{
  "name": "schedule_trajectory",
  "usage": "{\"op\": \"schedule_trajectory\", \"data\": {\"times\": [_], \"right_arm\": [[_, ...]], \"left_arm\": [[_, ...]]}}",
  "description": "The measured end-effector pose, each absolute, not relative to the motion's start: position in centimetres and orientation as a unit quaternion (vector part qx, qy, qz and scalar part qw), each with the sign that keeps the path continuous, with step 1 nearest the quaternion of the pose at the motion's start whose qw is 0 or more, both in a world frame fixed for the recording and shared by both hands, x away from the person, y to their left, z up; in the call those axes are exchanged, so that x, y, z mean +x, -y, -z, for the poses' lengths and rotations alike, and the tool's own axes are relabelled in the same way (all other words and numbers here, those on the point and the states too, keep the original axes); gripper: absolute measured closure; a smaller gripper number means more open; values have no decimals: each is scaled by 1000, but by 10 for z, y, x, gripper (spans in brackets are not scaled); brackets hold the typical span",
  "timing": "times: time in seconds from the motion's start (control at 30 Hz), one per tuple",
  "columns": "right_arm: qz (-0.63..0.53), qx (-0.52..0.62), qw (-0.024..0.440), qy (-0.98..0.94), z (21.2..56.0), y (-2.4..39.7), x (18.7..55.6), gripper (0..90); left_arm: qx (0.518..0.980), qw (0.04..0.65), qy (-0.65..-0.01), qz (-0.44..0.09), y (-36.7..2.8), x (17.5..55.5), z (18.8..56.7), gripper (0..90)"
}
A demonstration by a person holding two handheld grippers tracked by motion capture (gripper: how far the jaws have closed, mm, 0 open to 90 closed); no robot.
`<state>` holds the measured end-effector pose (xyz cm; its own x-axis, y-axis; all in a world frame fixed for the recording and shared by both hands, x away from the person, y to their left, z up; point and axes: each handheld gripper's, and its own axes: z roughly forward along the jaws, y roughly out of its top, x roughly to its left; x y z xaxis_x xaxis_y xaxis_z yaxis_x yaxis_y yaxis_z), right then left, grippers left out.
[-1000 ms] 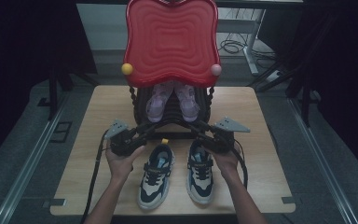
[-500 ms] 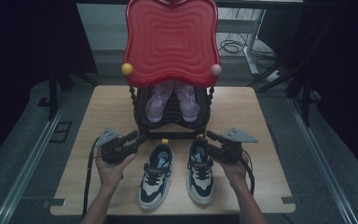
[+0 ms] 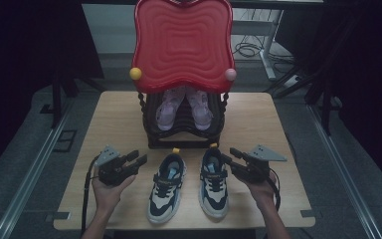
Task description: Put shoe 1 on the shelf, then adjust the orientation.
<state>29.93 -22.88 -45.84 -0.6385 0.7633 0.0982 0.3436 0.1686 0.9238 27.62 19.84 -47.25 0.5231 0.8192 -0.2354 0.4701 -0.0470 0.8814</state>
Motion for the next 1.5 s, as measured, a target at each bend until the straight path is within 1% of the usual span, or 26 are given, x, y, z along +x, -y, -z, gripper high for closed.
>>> {"op": "schedule_trajectory", "data": {"times": [0.27,0.6,0.9,1.07,1.23,1.5], "right_arm": [[-508,381,193,-748,468,243,295,567],[-504,387,187,-749,474,250,293,567],[-500,395,187,-747,479,255,292,565],[-502,398,188,-744,479,258,291,564],[-503,400,188,-742,479,259,291,564],[-504,405,188,-739,479,261,291,558]], "left_arm": [[713,500,-462,-165,-207,271,480,573],[715,493,-470,-159,-209,270,487,575],[719,499,-459,-154,-208,266,479,576],[726,506,-442,-143,-203,262,471,597],[736,510,-426,-130,-197,258,466,646],[751,508,-406,-111,-187,253,463,794]]}}
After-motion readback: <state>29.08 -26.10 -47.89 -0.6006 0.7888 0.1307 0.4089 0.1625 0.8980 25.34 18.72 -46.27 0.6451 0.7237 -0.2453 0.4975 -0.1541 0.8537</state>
